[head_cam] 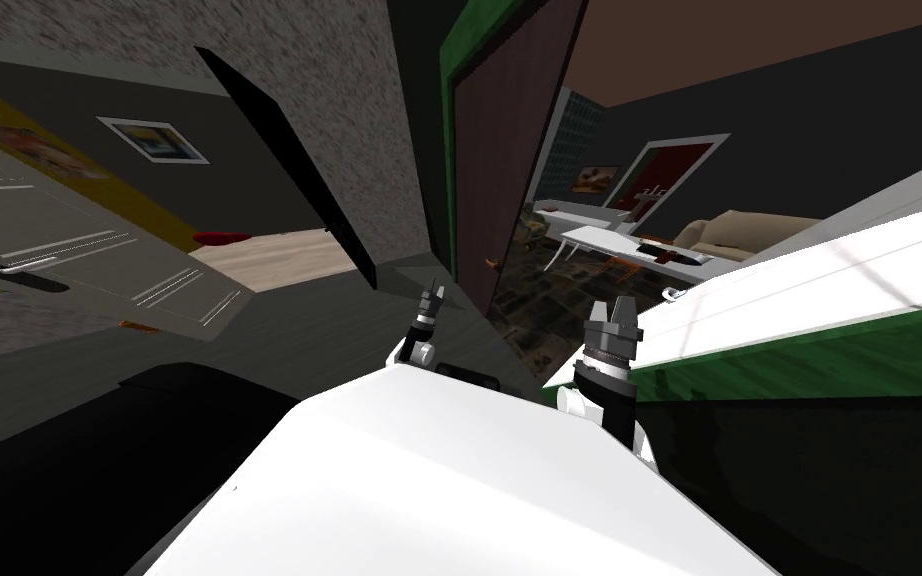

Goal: Push the door open

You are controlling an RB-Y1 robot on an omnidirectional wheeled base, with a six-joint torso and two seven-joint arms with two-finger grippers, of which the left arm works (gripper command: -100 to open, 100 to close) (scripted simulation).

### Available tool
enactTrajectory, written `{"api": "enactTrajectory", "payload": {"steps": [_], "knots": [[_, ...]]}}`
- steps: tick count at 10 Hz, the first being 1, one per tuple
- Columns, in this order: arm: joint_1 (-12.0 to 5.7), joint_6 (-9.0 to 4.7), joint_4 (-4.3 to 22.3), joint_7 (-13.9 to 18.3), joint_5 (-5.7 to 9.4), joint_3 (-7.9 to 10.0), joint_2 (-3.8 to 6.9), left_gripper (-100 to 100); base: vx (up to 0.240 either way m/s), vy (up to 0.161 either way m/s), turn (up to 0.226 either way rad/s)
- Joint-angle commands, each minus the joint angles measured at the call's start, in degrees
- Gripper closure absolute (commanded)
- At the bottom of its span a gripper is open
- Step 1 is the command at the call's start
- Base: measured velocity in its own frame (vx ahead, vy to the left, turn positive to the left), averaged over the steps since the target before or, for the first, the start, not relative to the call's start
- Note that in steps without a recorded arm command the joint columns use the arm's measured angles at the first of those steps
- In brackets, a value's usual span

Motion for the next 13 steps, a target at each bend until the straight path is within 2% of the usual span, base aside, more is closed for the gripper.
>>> {"api": "enactTrajectory", "payload": {"steps": [1,3,8,11,13], "knots": [[-0.66,0.0,1.7,-0.4,0.26,-0.84,0.05,-100,0.13,0.045,-0.11],[-1.86,-0.42,4.8,-0.8,0.7,-1.93,0.18,-100,0.121,0.048,-0.087],[-3.9,-1.14,10.0,-1.4,1.43,-3.79,0.27,-100,0.104,0.054,-0.078],[-6.35,-2.01,16.2,-2.3,2.31,-6.02,0.23,-100,0.155,0.085,-0.14],[-7.16,-2.3,18.3,-2.5,2.6,-6.76,0.19,-100,0.129,0.075,-0.085]]}}
